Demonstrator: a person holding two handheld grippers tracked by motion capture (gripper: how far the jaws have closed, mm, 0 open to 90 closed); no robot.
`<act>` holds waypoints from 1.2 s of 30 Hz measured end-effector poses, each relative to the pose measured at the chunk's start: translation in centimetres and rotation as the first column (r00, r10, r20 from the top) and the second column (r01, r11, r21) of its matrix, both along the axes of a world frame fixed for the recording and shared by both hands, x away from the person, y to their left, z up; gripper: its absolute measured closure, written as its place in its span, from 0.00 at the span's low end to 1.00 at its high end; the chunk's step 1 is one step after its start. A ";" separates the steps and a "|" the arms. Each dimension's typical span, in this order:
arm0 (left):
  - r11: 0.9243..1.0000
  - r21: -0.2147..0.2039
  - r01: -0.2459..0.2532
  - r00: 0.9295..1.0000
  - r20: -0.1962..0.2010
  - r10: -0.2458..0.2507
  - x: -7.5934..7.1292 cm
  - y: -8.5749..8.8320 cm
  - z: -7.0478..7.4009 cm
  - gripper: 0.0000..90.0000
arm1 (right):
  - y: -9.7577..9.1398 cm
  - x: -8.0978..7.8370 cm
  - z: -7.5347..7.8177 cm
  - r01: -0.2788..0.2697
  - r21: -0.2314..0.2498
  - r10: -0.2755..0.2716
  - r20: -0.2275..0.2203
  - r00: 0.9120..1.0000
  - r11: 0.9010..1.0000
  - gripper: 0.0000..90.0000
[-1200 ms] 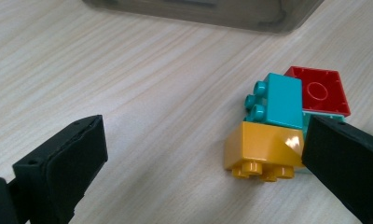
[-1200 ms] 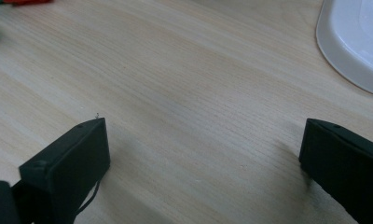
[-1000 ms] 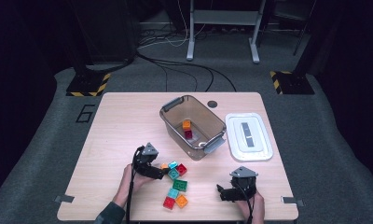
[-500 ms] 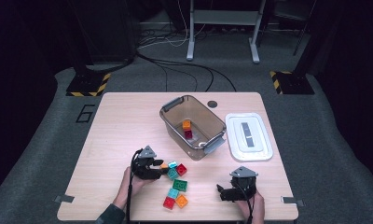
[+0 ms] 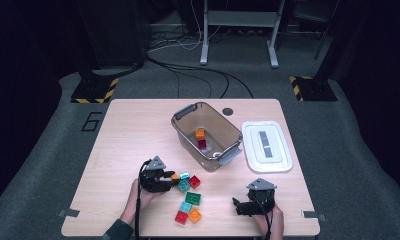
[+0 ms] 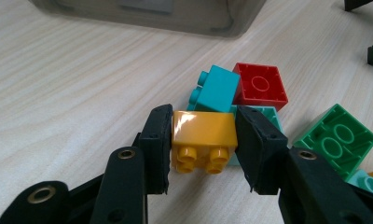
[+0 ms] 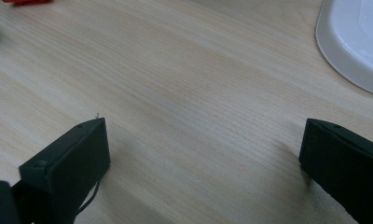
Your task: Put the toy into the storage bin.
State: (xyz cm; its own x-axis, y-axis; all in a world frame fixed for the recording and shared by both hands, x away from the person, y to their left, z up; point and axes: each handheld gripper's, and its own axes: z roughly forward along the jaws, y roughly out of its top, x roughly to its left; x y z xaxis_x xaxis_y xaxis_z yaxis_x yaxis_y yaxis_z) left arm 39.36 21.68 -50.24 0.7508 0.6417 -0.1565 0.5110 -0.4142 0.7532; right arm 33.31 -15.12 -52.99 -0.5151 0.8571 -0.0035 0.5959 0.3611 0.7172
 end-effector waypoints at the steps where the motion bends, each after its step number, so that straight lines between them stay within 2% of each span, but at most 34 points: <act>1: 1.000 0.001 0.000 1.000 0.000 0.000 0.0 0.0 0.0 0.64 | 0.0 0.0 0.0 0.000 -0.002 0.000 0.000 1.000 1.000 0.01; 14: 1.000 0.008 -0.023 1.000 -0.001 0.023 0.0 0.6 -0.2 0.65 | 0.0 0.0 0.0 0.002 -0.001 -0.002 0.000 1.000 1.000 0.01; 16: 0.999 0.002 -0.034 0.999 -0.013 0.034 0.0 0.6 -0.3 0.65 | 0.0 0.0 0.0 0.002 -0.001 -0.002 0.001 1.000 1.000 0.01; 22: 0.998 0.049 -0.027 0.999 -0.024 0.028 0.0 0.6 -1.0 0.61 | 0.0 0.0 0.0 0.002 -0.002 -0.002 0.001 1.000 1.000 0.01; 24: 0.999 0.044 -0.028 0.999 -0.027 0.029 0.0 0.7 -1.3 0.61 | 0.0 0.0 0.0 0.002 -0.002 -0.002 0.002 1.000 1.000 0.01; 26: 0.999 0.037 -0.035 0.999 -0.008 0.035 -0.1 0.7 -1.2 0.63 | 0.0 0.0 0.0 0.002 -0.002 -0.002 0.001 1.000 1.000 0.01; 31: 0.999 0.038 -0.037 0.999 0.004 0.036 -0.2 0.9 -0.6 0.65 | 0.0 0.0 0.0 0.000 -0.002 0.000 0.001 1.000 1.000 0.01; 36: 0.999 0.023 -0.044 0.999 0.008 0.044 -0.2 1.1 -0.1 0.65 | 0.0 0.0 0.0 0.000 0.000 0.000 0.000 1.000 1.000 0.01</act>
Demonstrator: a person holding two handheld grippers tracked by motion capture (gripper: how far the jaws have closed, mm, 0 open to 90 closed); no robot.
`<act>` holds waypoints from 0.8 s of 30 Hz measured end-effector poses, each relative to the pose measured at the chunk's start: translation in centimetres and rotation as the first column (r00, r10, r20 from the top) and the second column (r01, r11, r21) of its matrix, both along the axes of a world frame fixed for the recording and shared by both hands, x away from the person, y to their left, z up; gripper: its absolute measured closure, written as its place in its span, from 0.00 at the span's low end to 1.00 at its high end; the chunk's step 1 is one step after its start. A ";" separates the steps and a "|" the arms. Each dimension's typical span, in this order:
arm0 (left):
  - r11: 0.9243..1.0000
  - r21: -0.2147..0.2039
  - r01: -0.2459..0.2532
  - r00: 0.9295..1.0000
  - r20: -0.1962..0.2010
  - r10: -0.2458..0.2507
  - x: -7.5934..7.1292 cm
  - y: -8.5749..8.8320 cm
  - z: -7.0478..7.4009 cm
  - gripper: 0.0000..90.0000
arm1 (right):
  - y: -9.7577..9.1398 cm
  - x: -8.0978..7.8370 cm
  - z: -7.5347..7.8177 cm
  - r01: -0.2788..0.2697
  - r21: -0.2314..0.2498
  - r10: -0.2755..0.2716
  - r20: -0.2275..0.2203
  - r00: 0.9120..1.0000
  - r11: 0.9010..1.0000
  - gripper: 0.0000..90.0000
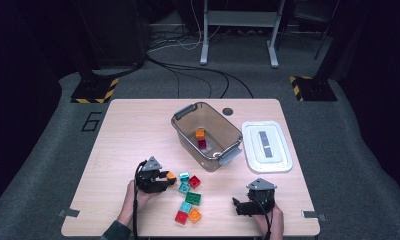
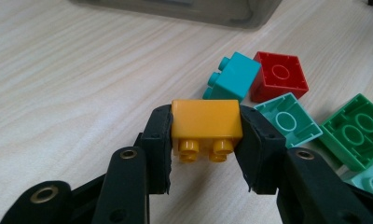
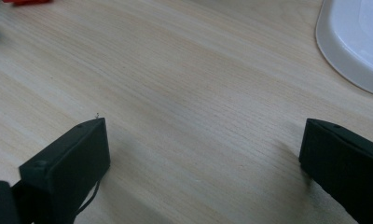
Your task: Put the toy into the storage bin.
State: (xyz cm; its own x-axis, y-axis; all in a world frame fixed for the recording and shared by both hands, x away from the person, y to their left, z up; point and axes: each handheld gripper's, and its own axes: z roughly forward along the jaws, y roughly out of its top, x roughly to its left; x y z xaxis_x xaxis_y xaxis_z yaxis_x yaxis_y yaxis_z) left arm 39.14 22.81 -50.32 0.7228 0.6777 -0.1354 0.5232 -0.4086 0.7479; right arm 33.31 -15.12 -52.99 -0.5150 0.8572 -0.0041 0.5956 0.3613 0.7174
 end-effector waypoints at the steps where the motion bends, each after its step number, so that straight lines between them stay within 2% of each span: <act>1: 1.000 -0.001 -0.001 1.000 0.004 0.001 0.0 0.1 0.2 0.65 | 0.0 0.0 0.0 -0.001 0.000 0.001 0.000 1.000 1.000 0.01; 5: 1.000 -0.012 -0.010 1.000 0.009 0.010 0.1 0.2 0.8 0.65 | 0.0 0.0 0.0 0.001 -0.001 -0.001 0.000 1.000 1.000 0.01; 9: 1.000 -0.009 -0.013 0.999 0.037 0.013 0.3 0.4 1.7 0.65 | 0.0 0.0 0.0 0.000 -0.001 0.000 0.000 1.000 1.000 0.01; 24: 1.000 0.001 -0.016 0.996 0.090 0.016 1.1 0.9 4.8 0.65 | 0.0 0.0 0.0 0.001 -0.002 -0.001 0.001 1.000 1.000 0.01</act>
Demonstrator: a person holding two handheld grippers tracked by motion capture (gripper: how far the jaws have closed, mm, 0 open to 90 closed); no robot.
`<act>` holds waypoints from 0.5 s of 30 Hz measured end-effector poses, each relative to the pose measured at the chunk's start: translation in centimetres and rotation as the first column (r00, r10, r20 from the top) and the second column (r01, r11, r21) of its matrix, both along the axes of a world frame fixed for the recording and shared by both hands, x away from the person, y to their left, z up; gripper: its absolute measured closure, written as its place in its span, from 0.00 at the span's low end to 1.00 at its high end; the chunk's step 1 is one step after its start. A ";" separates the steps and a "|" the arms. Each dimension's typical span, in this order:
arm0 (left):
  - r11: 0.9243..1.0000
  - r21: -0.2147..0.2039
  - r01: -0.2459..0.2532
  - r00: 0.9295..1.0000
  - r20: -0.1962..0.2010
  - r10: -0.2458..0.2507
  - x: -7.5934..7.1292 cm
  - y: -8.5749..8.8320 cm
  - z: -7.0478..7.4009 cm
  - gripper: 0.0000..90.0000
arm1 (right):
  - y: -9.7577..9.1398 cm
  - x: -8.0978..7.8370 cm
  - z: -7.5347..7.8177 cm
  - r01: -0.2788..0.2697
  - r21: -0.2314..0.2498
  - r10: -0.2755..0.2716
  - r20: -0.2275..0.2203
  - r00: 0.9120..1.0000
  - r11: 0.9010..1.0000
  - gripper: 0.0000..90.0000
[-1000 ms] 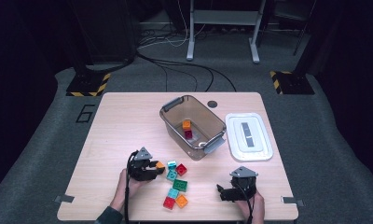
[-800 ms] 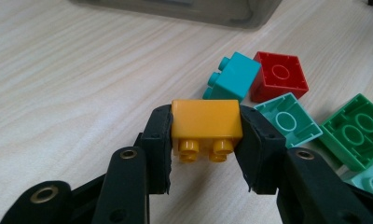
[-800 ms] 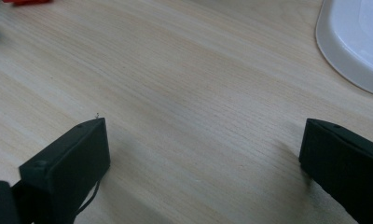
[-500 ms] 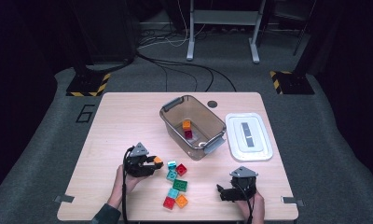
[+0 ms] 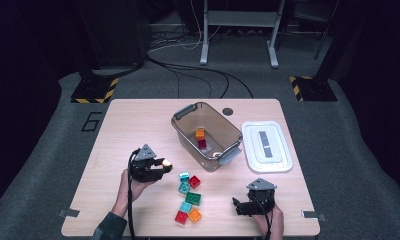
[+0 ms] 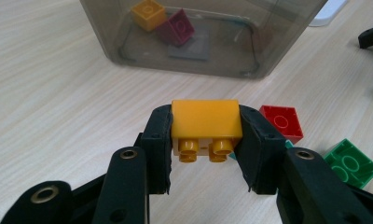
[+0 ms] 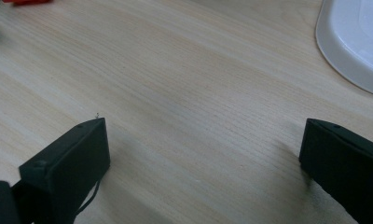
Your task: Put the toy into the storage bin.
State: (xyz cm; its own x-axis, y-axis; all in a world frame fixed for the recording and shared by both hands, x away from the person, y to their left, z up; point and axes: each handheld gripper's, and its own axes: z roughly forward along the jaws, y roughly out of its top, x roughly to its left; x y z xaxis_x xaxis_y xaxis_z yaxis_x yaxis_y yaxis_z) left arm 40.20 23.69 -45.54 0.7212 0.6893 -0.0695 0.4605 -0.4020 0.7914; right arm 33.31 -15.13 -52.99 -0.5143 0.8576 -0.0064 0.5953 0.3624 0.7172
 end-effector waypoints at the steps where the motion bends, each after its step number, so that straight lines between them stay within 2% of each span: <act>1: 1.000 0.001 -0.002 1.000 0.003 0.002 0.0 0.0 0.2 0.65 | 0.0 0.0 0.0 -0.001 0.002 0.001 -0.001 1.000 1.000 0.01; 15: 1.000 0.019 -0.003 0.998 0.063 0.001 1.3 -0.3 3.4 0.65 | 0.0 0.0 0.0 -0.001 0.002 0.001 -0.002 1.000 1.000 0.01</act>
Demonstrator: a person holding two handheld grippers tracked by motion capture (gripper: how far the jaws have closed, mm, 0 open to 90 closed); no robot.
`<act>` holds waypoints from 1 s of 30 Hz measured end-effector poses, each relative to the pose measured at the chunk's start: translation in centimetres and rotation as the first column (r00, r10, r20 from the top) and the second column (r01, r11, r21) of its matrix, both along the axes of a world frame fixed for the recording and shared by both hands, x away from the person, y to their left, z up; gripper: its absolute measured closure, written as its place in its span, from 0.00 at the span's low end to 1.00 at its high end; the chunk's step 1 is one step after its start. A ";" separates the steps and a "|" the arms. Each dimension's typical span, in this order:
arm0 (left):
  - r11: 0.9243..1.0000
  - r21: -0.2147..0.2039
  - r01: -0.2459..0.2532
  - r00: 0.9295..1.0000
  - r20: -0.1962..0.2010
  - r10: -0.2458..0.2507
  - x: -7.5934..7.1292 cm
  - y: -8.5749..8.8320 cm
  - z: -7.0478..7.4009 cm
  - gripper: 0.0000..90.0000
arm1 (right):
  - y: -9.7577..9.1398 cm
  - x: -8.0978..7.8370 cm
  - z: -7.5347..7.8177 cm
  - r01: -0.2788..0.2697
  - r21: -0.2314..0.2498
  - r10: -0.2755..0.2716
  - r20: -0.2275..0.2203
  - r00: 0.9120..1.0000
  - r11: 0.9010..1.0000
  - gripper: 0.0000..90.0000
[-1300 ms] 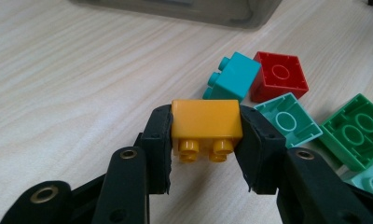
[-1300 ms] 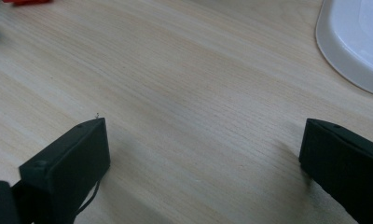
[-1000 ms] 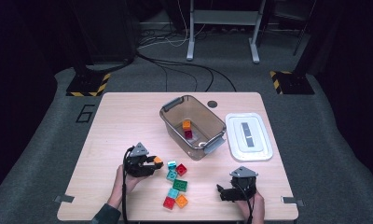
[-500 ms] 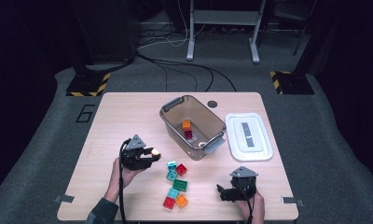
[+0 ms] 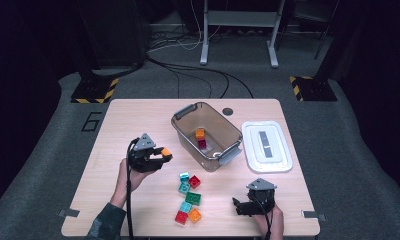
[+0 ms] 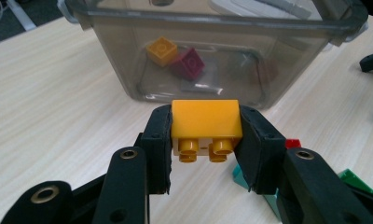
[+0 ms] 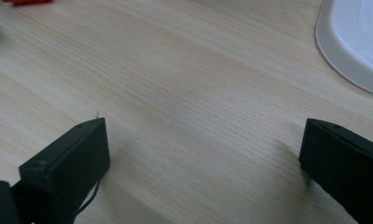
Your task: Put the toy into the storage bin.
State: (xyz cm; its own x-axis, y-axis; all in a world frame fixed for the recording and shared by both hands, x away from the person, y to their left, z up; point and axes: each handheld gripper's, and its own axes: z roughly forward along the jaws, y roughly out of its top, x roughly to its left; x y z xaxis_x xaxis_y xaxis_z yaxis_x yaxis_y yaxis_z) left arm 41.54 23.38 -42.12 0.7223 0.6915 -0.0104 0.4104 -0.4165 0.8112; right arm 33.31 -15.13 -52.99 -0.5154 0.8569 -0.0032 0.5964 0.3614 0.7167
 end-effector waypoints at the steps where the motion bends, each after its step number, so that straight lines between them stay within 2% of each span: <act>1: 1.000 0.003 -0.001 1.000 0.005 0.001 0.1 0.0 0.2 0.65 | 0.0 0.0 0.0 0.002 -0.001 -0.002 0.002 1.000 1.000 0.01; 7: 1.000 -0.007 -0.004 1.000 0.023 0.004 0.6 -0.4 0.9 0.65 | 0.0 0.0 0.0 0.002 -0.001 -0.002 0.002 1.000 1.000 0.01; 19: 1.000 -0.008 0.002 0.998 0.066 -0.001 1.4 -1.1 3.4 0.65 | 0.0 0.0 0.0 0.000 0.000 0.000 0.001 1.000 1.000 0.01; 30: 1.000 -0.014 0.010 0.996 0.088 -0.009 2.5 -2.5 5.1 0.65 | 0.0 0.0 0.0 0.002 -0.001 -0.002 0.002 1.000 1.000 0.01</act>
State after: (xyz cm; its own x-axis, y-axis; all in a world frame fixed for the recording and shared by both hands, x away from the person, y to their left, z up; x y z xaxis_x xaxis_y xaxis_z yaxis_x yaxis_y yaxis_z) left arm 44.05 20.92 -37.05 0.7274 0.6849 0.0437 0.3335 -0.4084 0.8497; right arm 33.32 -15.13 -52.99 -0.5138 0.8579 -0.0046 0.5959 0.3608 0.7175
